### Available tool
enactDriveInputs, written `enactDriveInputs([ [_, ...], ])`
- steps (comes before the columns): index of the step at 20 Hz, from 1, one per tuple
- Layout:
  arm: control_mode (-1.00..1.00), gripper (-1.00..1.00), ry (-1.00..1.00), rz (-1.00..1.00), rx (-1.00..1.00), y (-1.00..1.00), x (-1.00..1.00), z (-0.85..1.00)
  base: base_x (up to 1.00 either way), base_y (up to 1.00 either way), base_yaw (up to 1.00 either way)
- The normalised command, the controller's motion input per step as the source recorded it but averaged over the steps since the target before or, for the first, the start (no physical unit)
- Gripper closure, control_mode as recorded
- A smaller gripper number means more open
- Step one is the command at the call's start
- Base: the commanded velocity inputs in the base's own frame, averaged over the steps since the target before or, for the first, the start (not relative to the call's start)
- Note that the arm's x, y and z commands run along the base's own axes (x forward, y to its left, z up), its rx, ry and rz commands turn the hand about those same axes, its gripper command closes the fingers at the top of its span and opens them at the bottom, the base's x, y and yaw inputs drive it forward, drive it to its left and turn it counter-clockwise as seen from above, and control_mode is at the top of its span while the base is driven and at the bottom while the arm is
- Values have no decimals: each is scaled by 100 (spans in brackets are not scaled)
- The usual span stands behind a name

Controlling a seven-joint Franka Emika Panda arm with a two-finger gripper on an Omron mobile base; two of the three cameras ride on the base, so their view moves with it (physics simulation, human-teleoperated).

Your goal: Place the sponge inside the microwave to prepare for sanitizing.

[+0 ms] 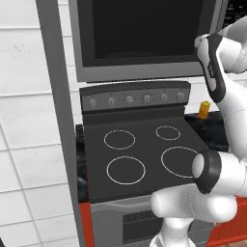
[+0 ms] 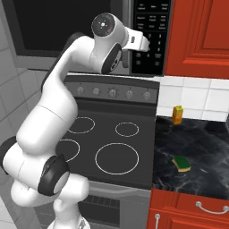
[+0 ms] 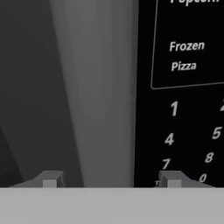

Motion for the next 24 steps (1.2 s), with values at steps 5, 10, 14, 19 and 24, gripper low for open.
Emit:
enactDriveInputs([
  [5,-100,100,0,0,0,0,0,0,0,0,0],
  [10,-100,100,0,0,-2,4,-27,0,0,0,0],
  [14,-100,100,-9,-4,-8,26,-100,7,0,0,0],
  [19,-100,100,-3,-8,-13,48,-100,5,0,0,0],
  [24,-100,100,10,-17,-13,45,-76,0,0,0,0],
])
